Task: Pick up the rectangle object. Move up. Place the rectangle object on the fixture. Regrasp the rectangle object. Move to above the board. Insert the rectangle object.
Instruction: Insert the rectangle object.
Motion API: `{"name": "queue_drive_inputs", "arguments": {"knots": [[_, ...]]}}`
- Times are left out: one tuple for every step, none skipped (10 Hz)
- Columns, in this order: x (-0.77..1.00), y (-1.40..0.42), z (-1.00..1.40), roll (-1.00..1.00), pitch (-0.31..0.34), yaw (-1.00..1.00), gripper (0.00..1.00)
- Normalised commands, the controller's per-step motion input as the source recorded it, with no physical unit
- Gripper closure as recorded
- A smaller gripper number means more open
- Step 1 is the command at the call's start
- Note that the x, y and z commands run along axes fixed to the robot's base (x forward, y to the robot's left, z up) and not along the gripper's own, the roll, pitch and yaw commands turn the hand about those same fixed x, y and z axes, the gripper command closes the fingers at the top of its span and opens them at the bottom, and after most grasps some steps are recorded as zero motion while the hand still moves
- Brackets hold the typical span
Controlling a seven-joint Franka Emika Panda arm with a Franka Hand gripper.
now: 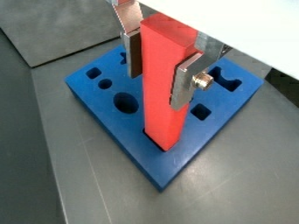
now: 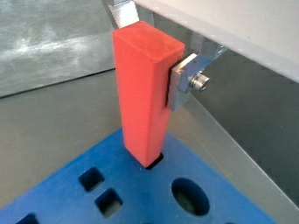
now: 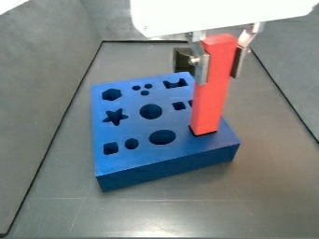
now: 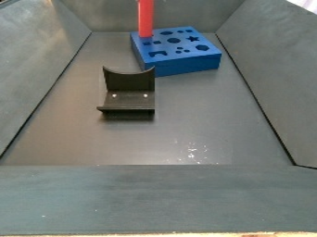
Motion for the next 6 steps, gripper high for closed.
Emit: {"name": "queue_drive_inputs", "arguments": {"knots": [[-0.14,0.02,-0.07,0.11,0.011,-0.03,1.00],[-0.07,0.00,-0.18,0.06,0.000,-0.03,1.00],[-0.01,-0.10,-0.31,0.09,0.000,0.00,1.00],[-0.03,-0.11,-0.57,0.16,-0.131,0.00,1.00],[0.00,-0.11,-0.79,0.24,-0.186,0.00,1.00],[0.00,-0.10,-0.92,0.27,-0.203,0.01,1.00]]}}
